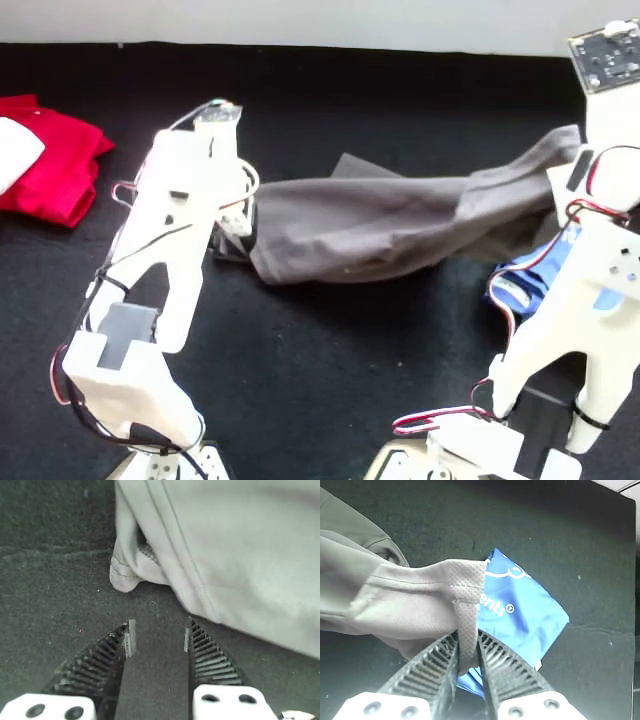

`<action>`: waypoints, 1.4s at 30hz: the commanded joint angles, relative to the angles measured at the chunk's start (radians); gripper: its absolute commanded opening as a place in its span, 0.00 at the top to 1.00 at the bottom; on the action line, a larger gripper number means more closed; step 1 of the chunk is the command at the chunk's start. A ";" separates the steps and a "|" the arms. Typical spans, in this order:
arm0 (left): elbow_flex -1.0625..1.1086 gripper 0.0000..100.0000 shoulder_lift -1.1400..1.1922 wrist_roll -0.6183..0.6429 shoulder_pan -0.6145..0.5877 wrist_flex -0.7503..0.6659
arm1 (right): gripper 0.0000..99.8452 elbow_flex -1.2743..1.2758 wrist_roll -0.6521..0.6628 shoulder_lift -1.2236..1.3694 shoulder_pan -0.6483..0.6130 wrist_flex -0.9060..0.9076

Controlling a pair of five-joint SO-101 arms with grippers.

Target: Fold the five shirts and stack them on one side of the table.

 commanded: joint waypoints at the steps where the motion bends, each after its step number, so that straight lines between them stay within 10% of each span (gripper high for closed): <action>1: -0.068 0.83 0.001 0.012 0.031 -0.006 | 0.99 0.001 -0.006 -0.007 -0.001 -0.022; 9: -0.031 0.83 0.177 0.012 0.093 -0.301 | 0.99 0.001 -0.011 -0.004 -0.119 0.028; 20: -0.711 0.91 0.613 0.014 0.004 -0.338 | 0.99 -0.008 -0.009 -0.007 -0.127 0.031; 35: -1.287 0.88 0.661 -0.006 -0.018 0.391 | 0.99 0.016 -0.009 0.061 -0.107 -0.156; 42: -1.084 0.90 0.547 -0.175 0.033 0.422 | 0.99 0.022 -0.009 0.068 -0.107 -0.157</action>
